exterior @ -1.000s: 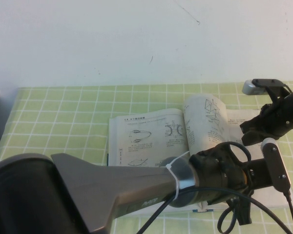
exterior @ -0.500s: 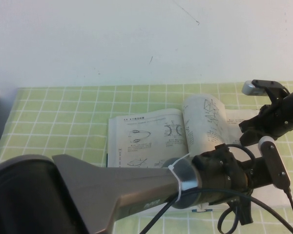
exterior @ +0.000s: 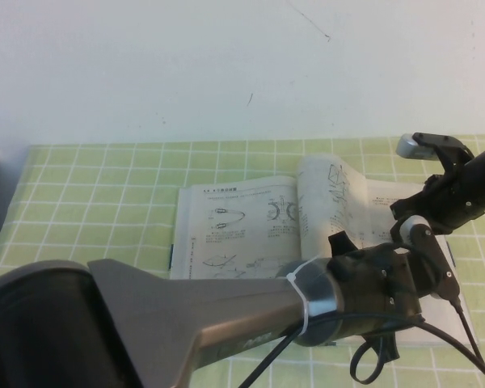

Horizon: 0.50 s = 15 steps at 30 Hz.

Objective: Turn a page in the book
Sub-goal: Open the closed book

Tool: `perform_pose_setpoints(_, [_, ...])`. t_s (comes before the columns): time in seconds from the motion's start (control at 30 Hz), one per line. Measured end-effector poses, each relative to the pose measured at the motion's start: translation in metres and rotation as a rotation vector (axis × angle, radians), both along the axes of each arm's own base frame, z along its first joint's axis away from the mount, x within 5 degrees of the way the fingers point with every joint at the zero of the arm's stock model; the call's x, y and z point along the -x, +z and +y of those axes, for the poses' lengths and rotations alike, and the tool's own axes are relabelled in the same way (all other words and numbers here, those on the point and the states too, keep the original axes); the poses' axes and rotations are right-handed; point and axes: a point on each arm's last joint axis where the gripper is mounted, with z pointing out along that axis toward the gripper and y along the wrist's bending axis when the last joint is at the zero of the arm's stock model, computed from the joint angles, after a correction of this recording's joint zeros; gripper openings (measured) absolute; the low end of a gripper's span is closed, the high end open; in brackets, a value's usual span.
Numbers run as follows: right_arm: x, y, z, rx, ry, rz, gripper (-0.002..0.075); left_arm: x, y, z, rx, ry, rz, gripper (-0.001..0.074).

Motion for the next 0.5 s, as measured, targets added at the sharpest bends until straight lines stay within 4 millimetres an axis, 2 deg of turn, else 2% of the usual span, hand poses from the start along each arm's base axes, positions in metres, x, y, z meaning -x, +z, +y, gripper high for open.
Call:
perform_pose_setpoints(0.33, [0.001, -0.001, 0.004, -0.01, 0.009, 0.015, -0.0002, -0.003, 0.002, 0.009, -0.084, 0.098, -0.059, -0.0004])
perform_pose_setpoints(0.5, [0.002, -0.001, 0.005, -0.008, 0.01, 0.017, -0.0002, -0.005, 0.011, 0.017, -0.112, 0.156, -0.087, -0.0004])
